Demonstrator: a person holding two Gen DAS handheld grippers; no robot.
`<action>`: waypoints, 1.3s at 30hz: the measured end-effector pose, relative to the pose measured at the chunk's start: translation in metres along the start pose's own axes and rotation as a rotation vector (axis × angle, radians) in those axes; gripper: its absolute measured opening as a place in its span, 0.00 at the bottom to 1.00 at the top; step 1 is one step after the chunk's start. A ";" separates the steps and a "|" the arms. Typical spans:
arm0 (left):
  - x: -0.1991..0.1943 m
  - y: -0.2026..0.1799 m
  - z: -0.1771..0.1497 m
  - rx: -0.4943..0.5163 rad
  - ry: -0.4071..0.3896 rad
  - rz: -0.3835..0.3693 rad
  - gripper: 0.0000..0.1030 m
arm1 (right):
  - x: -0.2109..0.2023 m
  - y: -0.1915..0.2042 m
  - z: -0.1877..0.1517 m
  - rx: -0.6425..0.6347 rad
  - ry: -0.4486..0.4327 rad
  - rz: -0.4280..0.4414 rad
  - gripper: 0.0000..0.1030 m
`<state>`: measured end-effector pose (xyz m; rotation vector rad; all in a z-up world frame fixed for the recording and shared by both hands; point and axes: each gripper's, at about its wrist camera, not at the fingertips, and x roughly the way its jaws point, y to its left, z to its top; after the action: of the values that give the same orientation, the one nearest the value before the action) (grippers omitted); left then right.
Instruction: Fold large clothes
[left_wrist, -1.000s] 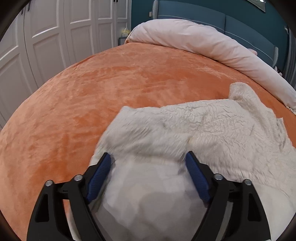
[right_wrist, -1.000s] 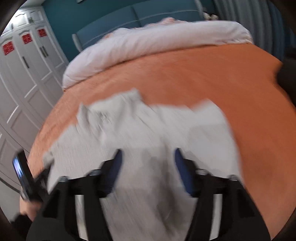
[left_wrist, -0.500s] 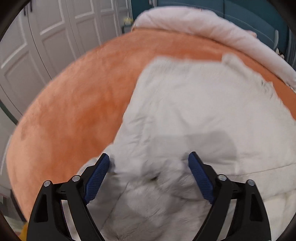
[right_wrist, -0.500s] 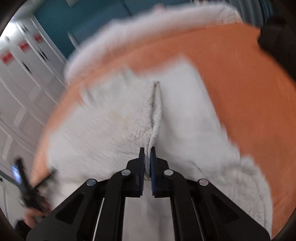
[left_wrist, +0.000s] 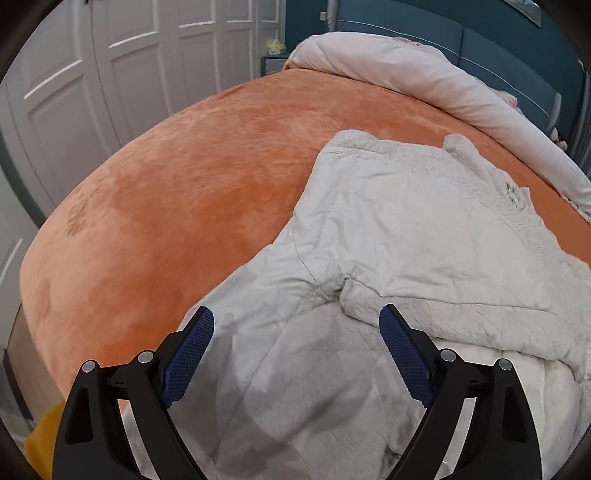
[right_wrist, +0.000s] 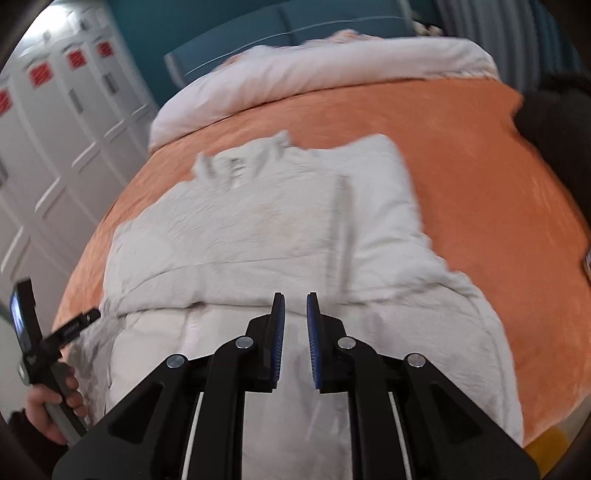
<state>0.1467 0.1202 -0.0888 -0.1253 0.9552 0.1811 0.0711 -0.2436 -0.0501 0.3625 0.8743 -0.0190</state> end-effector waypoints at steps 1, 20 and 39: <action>-0.002 -0.004 0.001 0.005 0.001 -0.003 0.87 | 0.004 0.009 0.002 -0.021 0.000 0.005 0.12; 0.050 -0.040 0.005 0.147 0.023 0.087 0.92 | 0.089 0.017 -0.004 -0.117 0.043 -0.060 0.09; 0.066 -0.043 0.000 0.149 0.020 0.085 0.95 | 0.100 0.017 -0.011 -0.087 0.010 -0.021 0.09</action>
<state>0.1923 0.0850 -0.1417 0.0503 0.9914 0.1863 0.1299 -0.2115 -0.1268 0.2722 0.8861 0.0019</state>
